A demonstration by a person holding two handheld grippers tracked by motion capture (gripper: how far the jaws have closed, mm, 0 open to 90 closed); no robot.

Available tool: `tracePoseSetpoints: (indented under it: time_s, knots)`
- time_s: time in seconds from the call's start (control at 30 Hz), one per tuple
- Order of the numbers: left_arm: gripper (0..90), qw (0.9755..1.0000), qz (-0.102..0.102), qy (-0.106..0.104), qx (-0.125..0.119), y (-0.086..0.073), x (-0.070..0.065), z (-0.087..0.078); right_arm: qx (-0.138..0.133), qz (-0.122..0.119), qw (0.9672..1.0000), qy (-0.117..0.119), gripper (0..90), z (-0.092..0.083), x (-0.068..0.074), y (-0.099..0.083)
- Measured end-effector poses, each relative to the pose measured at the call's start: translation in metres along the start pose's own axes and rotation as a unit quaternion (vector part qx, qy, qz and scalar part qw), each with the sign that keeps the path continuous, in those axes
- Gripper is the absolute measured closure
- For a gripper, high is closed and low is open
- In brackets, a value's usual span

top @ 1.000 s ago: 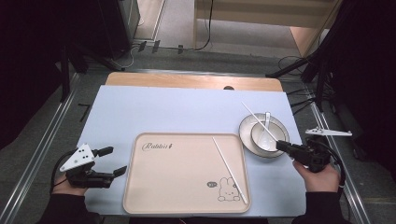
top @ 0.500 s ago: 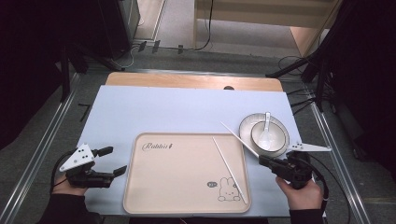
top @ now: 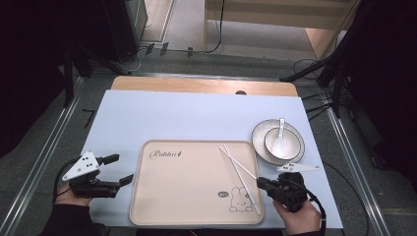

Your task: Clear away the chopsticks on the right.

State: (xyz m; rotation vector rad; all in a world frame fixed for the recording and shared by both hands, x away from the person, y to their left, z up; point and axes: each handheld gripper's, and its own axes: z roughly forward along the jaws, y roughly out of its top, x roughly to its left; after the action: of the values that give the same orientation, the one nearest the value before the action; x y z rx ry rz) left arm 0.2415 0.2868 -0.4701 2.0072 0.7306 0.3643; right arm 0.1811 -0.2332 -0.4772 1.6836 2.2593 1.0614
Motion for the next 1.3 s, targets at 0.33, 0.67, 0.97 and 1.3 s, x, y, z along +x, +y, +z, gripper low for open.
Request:
tracePoseSetpoints:
  time_s: [0.33, 0.67, 0.97, 1.3]
  knots:
    - [15.5, 1.0, 0.004, -0.003, 0.0, 0.0, 0.0, 0.0, 0.028, 0.0, 0.9996, -0.001, 84.3, 0.028, 0.021, -0.018]
    - [15.5, 0.9999, 0.007, -0.008, -0.003, 0.0, -0.001, 0.0, 0.051, 0.003, 0.9984, 0.023, 83.8, 0.05, 0.025, -0.023]
    - [15.5, 0.9999, 0.008, -0.008, -0.001, 0.001, -0.001, 0.0, 0.048, 0.009, 0.9985, 0.023, 77.2, 0.05, 0.017, -0.025]
    - [15.5, 0.9999, 0.007, -0.007, 0.001, 0.0, -0.001, 0.0, 0.042, -0.004, 0.9989, 0.02, 65.7, 0.04, 0.02, -0.021]
